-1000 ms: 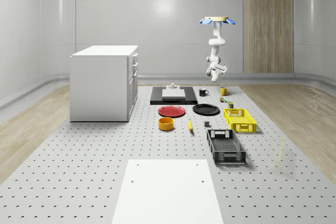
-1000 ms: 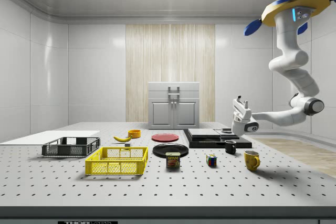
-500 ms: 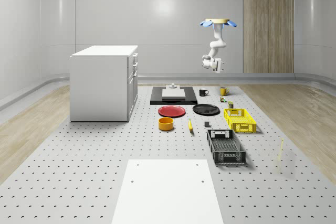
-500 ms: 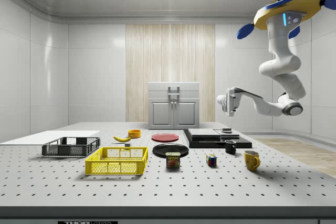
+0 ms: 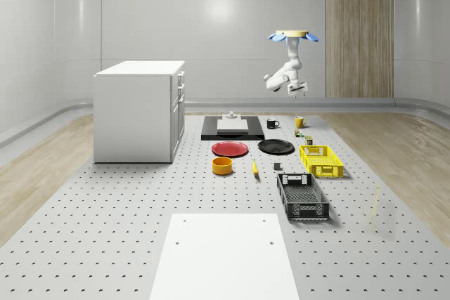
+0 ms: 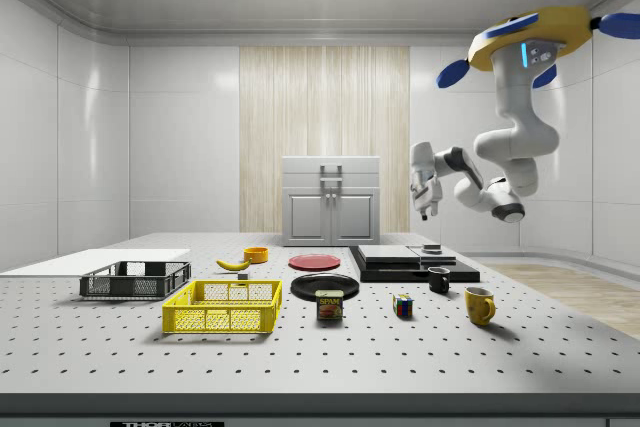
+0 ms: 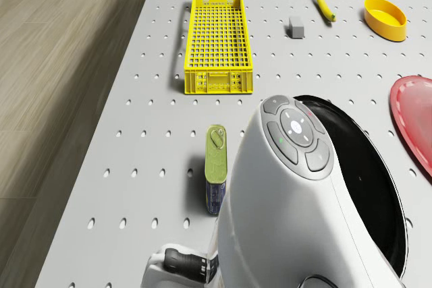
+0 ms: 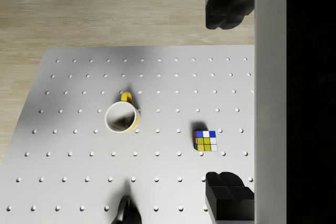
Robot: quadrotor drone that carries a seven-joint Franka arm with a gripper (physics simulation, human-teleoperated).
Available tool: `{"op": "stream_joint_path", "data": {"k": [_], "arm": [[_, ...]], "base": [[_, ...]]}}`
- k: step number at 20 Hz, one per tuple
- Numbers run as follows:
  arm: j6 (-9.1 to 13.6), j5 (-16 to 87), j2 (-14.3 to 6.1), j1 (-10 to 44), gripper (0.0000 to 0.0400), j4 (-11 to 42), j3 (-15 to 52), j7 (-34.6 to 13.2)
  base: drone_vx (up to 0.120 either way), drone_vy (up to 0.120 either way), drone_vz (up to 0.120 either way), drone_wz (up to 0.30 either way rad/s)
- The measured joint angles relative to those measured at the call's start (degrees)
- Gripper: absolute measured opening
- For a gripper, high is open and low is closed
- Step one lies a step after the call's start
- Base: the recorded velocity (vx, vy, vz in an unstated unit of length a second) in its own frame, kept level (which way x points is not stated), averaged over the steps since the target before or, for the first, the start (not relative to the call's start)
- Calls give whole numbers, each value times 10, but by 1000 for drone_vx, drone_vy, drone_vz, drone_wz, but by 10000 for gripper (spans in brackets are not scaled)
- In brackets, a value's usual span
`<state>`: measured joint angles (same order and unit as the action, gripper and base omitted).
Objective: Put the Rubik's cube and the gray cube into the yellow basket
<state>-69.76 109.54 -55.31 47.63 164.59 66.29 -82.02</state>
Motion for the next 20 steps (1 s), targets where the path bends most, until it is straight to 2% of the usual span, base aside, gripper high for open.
{"op": "stream_joint_path", "data": {"k": [3,8,10,20], "arm": [[19,26,-17,46,400,8,22,-30],[30,40,-39,89,400,13,43,-59],[30,41,-47,99,400,13,49,-66],[12,31,-81,126,400,12,66,-87]], "base": [[120,0,-120,0],[0,-24,-120,0],[0,-120,-120,0],[0,-28,-120,0]]}}
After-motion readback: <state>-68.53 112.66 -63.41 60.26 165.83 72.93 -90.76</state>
